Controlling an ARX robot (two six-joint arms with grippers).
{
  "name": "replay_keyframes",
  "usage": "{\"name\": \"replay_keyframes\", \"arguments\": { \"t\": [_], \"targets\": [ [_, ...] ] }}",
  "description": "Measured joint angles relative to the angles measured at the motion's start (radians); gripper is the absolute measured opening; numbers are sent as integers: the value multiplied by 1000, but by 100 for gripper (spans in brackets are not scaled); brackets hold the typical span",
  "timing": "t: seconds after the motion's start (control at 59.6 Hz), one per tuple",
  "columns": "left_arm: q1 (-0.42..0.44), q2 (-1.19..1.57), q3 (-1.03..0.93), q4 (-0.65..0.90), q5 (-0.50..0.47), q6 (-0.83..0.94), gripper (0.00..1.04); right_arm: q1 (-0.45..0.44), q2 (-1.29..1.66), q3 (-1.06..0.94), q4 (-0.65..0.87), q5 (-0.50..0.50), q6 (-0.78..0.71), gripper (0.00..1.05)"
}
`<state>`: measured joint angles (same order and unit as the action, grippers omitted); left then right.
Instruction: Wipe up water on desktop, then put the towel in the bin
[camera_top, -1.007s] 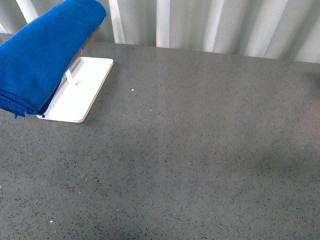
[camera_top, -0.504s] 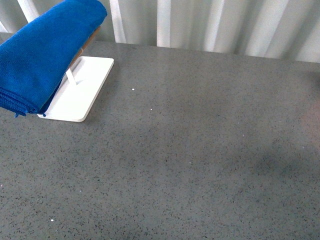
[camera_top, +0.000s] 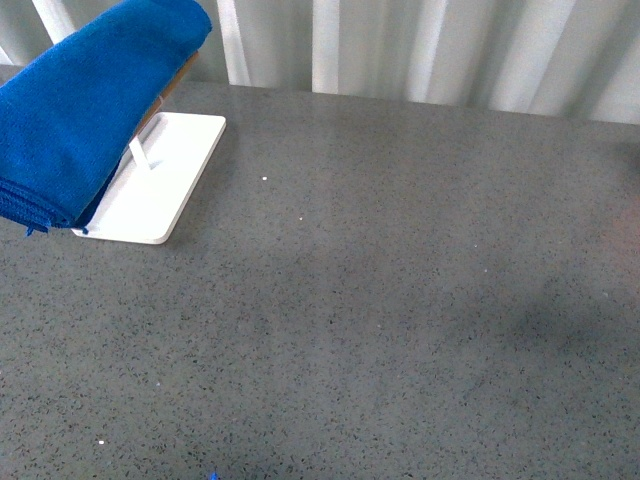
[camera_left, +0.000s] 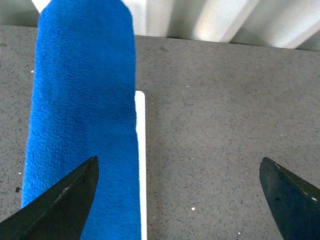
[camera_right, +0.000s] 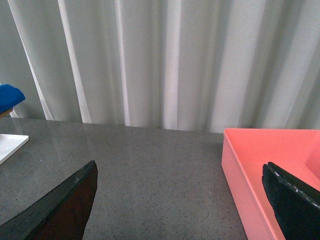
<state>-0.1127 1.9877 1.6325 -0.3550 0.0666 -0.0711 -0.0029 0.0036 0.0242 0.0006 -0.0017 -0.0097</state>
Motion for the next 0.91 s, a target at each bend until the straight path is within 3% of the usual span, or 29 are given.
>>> {"name": "replay_keyframes", "arguments": {
  "t": [0.101, 0.252, 0.47, 0.906],
  "targets": [
    [30, 116, 138, -71, -56, -8, 98, 0, 0, 0, 0, 0, 0, 98],
    [54, 196, 190, -39, -111, 24, 98, 0, 0, 0, 0, 0, 0, 98],
    [48, 216, 191, -18, -74, 92, 98, 0, 0, 0, 0, 0, 0, 98],
    [40, 287, 163, 42, -119, 209, 98, 0, 0, 0, 0, 0, 0, 98]
  ]
}}
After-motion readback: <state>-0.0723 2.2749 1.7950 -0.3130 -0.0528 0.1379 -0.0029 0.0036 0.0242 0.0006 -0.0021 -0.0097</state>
